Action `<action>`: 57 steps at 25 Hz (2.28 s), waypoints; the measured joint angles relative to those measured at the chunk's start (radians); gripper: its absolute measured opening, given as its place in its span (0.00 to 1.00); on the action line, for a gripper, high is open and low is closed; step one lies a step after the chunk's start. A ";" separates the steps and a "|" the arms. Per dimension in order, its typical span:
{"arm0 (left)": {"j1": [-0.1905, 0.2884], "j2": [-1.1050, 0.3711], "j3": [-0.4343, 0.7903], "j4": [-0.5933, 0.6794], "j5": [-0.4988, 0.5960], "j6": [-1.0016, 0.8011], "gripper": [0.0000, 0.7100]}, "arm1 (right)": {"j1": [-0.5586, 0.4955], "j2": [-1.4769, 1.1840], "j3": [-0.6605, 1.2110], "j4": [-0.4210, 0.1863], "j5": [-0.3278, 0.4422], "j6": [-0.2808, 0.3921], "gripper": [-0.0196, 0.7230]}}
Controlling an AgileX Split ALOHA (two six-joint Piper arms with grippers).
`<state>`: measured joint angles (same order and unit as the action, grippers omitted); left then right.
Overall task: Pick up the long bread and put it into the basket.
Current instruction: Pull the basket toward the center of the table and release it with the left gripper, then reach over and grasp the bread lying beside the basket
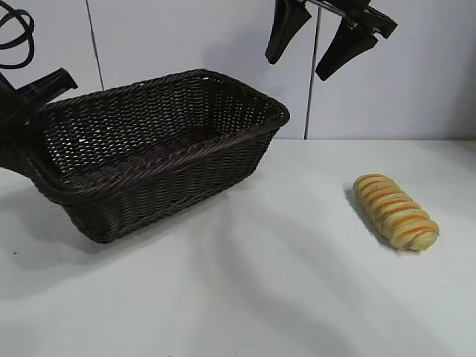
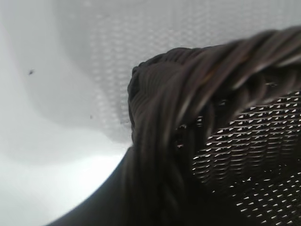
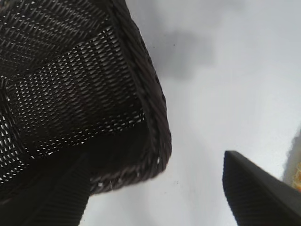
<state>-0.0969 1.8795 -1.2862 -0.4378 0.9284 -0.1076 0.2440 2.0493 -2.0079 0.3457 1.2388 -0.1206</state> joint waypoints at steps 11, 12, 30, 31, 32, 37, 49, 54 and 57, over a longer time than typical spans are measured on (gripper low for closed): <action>-0.014 0.203 -0.298 0.004 0.262 0.295 0.14 | 0.000 0.000 0.000 0.000 0.000 0.000 0.78; -0.015 0.211 -0.309 0.003 0.263 0.299 0.14 | 0.000 0.000 0.000 0.000 0.000 0.000 0.78; -0.017 0.303 -0.323 -0.008 0.193 0.328 0.14 | 0.000 0.000 0.000 0.000 -0.002 0.000 0.78; -0.017 0.303 -0.323 -0.008 0.193 0.328 0.14 | 0.000 0.000 0.000 0.000 -0.002 0.000 0.78; -0.017 0.303 -0.323 -0.008 0.193 0.328 0.14 | 0.000 0.000 0.000 0.000 -0.002 0.000 0.78; -0.017 0.303 -0.327 -0.024 0.194 0.328 0.29 | 0.000 0.000 0.000 0.000 -0.002 0.000 0.78; -0.016 0.253 -0.327 0.013 0.234 0.330 0.79 | 0.000 0.000 0.000 0.000 -0.001 0.000 0.78; -0.003 0.151 -0.329 0.019 0.263 0.330 0.79 | 0.000 0.000 0.000 0.000 -0.001 0.000 0.78; 0.003 0.077 -0.330 0.027 0.275 0.326 0.79 | 0.000 0.000 0.000 0.000 -0.001 0.000 0.78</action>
<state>-0.0937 1.9566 -1.6161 -0.4108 1.2035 0.2179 0.2440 2.0493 -2.0079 0.3457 1.2378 -0.1206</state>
